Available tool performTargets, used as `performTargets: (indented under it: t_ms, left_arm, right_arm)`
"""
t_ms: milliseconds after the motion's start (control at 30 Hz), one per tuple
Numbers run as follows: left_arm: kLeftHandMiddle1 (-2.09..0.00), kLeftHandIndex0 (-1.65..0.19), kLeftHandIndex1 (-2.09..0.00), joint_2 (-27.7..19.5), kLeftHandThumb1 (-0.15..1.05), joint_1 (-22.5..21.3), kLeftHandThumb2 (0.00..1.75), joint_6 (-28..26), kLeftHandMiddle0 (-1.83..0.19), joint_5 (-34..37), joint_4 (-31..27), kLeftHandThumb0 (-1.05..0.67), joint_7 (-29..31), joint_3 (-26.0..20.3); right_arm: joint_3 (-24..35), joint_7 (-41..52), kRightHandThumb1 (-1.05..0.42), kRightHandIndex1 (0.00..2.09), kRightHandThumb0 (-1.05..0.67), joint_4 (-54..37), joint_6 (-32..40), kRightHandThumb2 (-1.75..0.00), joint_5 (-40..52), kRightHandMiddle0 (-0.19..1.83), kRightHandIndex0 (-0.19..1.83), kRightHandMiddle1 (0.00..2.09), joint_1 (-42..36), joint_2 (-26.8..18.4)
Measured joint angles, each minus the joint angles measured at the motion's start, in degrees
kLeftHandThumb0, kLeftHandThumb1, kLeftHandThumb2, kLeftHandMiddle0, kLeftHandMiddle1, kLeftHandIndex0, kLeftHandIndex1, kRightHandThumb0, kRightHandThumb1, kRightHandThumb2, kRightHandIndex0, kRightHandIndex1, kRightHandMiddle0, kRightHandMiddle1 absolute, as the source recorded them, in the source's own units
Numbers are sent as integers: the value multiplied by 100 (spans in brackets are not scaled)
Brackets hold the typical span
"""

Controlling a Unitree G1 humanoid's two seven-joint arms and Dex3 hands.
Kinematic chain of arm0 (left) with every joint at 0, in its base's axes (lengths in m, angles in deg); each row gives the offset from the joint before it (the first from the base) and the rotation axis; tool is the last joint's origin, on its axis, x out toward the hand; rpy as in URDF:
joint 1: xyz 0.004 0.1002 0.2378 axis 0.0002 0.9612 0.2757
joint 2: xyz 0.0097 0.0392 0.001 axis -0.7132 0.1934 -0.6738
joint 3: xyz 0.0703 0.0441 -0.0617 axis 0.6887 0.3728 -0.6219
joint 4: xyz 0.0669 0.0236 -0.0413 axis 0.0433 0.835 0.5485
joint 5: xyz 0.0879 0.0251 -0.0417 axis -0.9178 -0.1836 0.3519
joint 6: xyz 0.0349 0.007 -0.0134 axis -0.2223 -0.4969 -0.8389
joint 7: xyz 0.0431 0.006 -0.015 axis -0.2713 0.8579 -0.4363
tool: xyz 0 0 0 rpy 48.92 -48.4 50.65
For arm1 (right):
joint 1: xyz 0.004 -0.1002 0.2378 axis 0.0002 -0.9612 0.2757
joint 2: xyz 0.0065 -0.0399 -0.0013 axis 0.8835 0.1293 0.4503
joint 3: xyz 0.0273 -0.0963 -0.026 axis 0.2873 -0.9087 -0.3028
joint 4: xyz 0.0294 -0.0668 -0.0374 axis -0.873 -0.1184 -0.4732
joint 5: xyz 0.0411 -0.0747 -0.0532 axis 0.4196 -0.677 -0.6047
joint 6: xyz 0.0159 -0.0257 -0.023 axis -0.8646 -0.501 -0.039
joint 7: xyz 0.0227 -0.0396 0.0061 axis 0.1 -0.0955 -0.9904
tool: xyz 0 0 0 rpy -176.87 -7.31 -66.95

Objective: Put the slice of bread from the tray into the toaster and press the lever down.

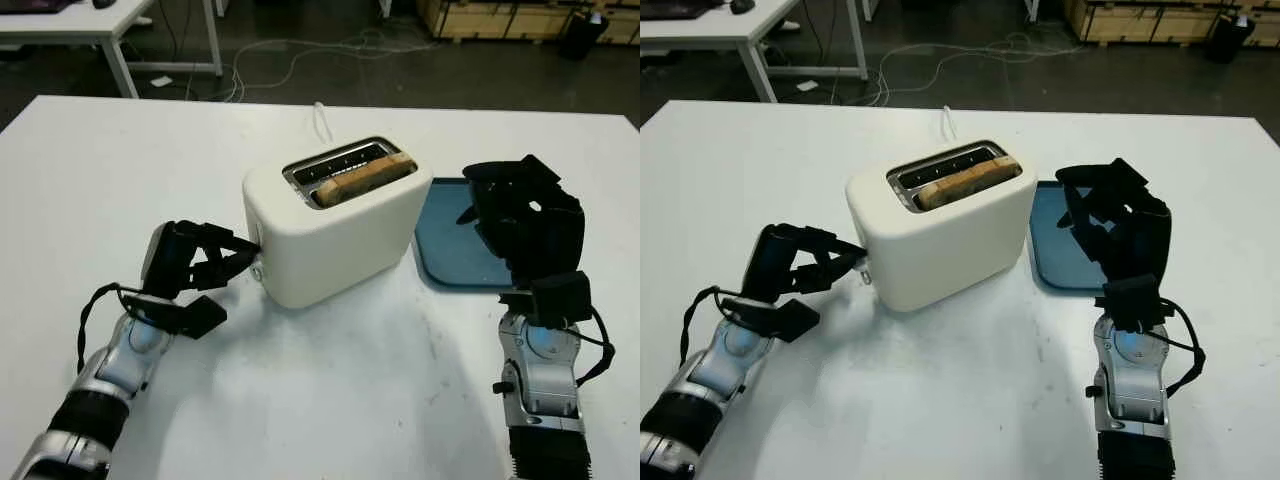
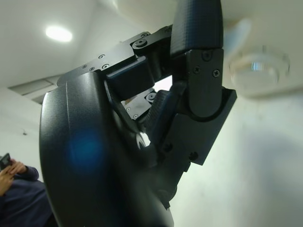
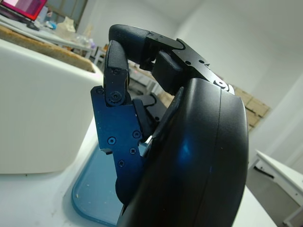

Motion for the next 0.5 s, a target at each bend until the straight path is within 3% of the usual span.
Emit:
performTargets:
  t_ms: [100, 133, 167, 233, 400, 500]
  left_arm:
    - [-170, -150, -9, 190, 92, 5, 43, 176, -105, 71, -209, -98, -10, -269]
    - [-171, -127, -56, 244, 92, -16, 44, 211, -102, 78, -231, -98, -21, -347]
    - [-172, -110, -88, 292, 92, -59, 44, 218, -101, 77, -232, -98, -24, -420]
    - [-172, -91, -124, 344, 92, -185, 43, 218, -96, 72, -228, -98, -37, -551]
    - [-174, -73, -146, 526, 92, -346, 42, -185, -91, 63, -316, -99, -106, -915]
    - [-175, -66, -151, 585, 92, -346, 41, -433, -88, 35, -459, -100, -175, -1069]
  right_arm:
    - [-21, 0, -92, 143, -44, 26, 0, -29, 1, 91, 90, 88, 10, 0]
    - [-24, 0, -92, 143, -44, 30, 0, -29, 1, 92, 90, 89, 12, 0]
    - [-25, -1, -92, 144, -44, 31, 0, -29, 1, 91, 90, 91, 15, 0]
    - [-28, -4, -92, 145, -44, 32, 0, -30, -2, 89, 89, 93, 17, 0]
    - [-30, -10, -92, 145, -43, 117, -1, -30, -1, 87, 88, 93, 41, 0]
    - [-32, -12, -92, 149, -43, 206, -1, -30, 2, 83, 89, 107, 66, 2]
